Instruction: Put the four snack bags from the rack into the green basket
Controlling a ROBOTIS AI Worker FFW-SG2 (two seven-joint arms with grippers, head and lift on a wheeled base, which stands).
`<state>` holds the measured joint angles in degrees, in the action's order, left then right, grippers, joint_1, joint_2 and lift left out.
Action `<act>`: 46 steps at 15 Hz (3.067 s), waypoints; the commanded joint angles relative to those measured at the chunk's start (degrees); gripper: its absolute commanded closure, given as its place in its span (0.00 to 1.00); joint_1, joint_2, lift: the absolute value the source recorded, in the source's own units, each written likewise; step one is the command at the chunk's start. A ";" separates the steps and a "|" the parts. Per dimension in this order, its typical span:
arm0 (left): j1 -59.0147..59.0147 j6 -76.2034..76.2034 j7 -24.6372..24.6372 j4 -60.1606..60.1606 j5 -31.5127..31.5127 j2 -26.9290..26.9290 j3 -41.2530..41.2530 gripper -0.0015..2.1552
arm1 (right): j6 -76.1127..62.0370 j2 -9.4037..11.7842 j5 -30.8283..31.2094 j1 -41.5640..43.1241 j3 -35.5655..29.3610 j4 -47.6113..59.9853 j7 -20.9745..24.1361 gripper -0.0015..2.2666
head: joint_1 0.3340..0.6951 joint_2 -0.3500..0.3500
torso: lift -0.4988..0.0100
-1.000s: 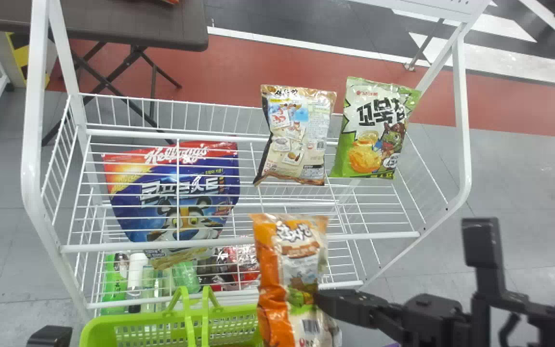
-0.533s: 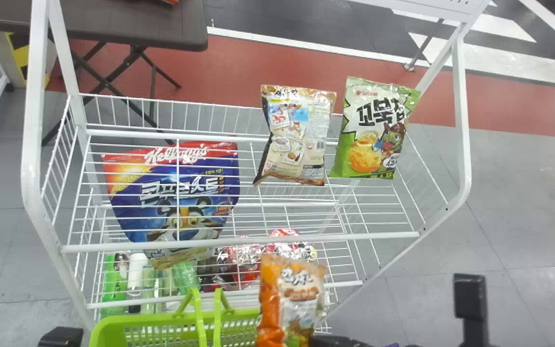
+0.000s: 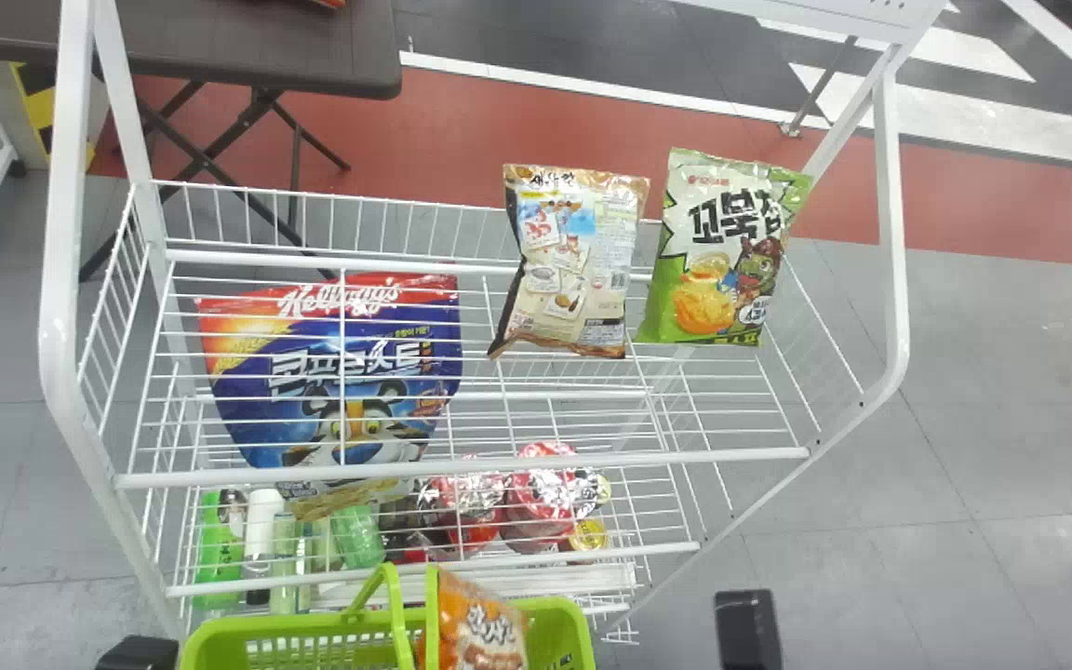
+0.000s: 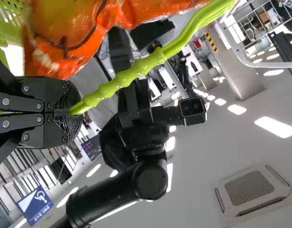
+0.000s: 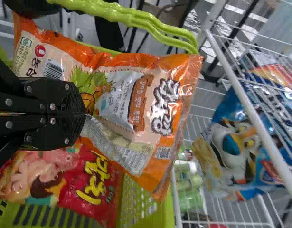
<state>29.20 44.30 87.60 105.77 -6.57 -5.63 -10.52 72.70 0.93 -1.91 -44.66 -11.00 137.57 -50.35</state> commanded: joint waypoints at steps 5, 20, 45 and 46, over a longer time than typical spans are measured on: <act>-0.02 -0.75 0.20 -0.39 0.07 0.18 -0.20 0.99 | 0.38 4.16 7.89 0.63 9.16 -5.03 7.19 0.85 | 1.00 0.00 | 0.97; 0.06 -0.39 0.29 0.22 1.48 0.09 -1.35 0.99 | -34.42 -0.99 -11.09 6.52 -5.61 0.24 23.63 0.03 | 1.00 0.00 | 0.97; -1.34 -0.39 0.03 -1.27 0.77 0.09 0.23 0.99 | -28.62 -0.99 -0.11 32.00 -2.27 -12.51 27.32 0.94 | 1.00 0.00 | 0.97; -1.34 -0.39 -0.06 -1.27 0.77 0.09 0.67 0.99 | -28.27 -0.99 -1.51 28.84 -2.80 -8.73 27.14 0.94 | 1.00 0.00 | 0.97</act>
<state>27.96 43.84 87.58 104.52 -5.77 -5.53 -10.30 44.20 0.09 -1.57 -11.45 -13.14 123.63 -23.11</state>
